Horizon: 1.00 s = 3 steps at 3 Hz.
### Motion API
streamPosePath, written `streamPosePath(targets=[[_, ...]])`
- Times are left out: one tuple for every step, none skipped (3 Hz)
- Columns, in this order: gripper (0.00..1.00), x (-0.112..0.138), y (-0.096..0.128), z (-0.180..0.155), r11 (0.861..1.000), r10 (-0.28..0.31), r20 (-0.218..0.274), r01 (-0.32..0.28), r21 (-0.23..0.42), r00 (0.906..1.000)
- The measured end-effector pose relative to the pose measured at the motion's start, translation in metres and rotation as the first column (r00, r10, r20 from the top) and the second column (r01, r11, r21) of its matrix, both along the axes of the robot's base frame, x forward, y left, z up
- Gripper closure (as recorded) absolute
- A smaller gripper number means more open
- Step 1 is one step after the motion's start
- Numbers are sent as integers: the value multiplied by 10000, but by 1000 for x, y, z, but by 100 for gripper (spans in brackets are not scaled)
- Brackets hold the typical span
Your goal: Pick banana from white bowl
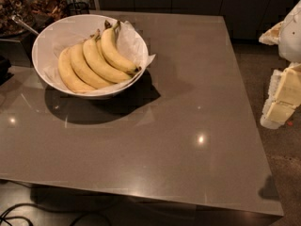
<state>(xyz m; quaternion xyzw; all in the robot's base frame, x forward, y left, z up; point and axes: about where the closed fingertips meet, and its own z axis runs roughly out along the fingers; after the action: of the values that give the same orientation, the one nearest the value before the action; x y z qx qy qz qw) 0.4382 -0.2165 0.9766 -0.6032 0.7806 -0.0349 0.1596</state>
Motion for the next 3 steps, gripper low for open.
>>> streamPosePath(targets=[[0,0,0,0,10000,0,0,0,0,10000],[0,13,18,9,9994,-314,-240,317,145,9992],[0,37,55,22,9974,-703,-677,711,96,9952]])
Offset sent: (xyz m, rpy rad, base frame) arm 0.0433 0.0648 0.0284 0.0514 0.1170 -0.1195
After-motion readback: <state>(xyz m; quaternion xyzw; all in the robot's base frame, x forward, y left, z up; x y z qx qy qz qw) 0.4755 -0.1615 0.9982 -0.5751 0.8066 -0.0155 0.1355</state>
